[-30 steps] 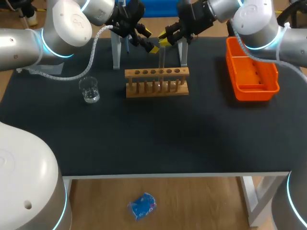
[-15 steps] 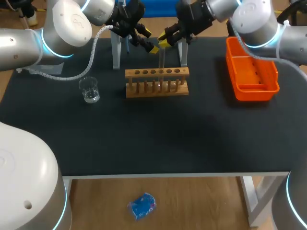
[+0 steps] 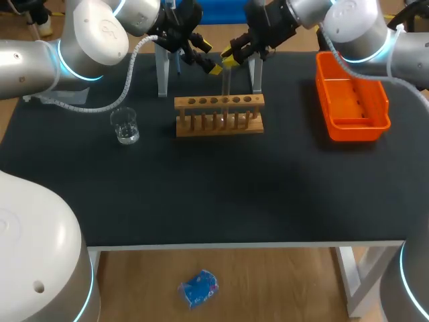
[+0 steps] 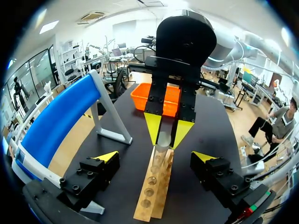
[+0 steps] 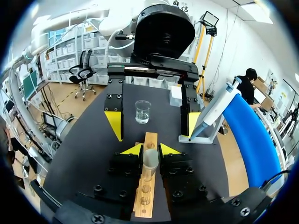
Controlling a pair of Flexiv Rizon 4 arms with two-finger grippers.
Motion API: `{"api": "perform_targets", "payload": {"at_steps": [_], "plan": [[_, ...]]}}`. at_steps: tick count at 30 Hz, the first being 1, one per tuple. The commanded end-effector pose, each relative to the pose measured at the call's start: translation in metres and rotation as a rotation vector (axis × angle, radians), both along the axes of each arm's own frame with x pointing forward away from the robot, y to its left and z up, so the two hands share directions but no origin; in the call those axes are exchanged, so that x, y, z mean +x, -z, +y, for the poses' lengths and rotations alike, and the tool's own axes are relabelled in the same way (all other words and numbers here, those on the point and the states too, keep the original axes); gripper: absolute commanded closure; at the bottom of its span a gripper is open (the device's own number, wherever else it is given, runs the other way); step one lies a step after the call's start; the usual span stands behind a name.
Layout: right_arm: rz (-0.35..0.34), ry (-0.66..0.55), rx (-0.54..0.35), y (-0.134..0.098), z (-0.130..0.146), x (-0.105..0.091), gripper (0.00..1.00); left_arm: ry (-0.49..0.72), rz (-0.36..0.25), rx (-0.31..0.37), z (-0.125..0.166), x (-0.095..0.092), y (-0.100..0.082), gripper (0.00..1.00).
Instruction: Invert the test tube, pick up the pipette, mount the tip to pipette, aspirate from beaker and dispense into the tube, eject the tip, return the pipette, and cap with the stopper.
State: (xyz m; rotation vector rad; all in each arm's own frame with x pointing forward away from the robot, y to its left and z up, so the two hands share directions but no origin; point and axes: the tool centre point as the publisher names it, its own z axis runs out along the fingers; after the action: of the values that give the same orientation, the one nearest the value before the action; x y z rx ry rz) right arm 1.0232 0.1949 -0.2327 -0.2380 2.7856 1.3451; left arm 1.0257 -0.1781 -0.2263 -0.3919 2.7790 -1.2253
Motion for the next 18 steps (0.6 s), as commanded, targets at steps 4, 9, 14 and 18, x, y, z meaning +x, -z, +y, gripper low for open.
{"api": "perform_targets", "payload": {"at_steps": [4,9,14,18], "plan": [[0.011,-0.001,0.001,0.006,-0.001,0.001,1.0,0.002,0.005,0.005,0.0,0.001,-0.002,0.0],[0.017,0.0,0.002,0.009,0.0,-0.001,1.0,0.002,0.005,0.005,0.0,0.001,-0.002,0.0],[0.024,0.0,0.002,0.012,0.0,-0.003,1.0,0.002,0.005,0.005,0.0,0.001,-0.002,0.0],[0.028,0.0,0.001,0.014,-0.001,-0.004,1.0,0.002,0.005,0.005,0.0,0.001,-0.002,0.0]]}}
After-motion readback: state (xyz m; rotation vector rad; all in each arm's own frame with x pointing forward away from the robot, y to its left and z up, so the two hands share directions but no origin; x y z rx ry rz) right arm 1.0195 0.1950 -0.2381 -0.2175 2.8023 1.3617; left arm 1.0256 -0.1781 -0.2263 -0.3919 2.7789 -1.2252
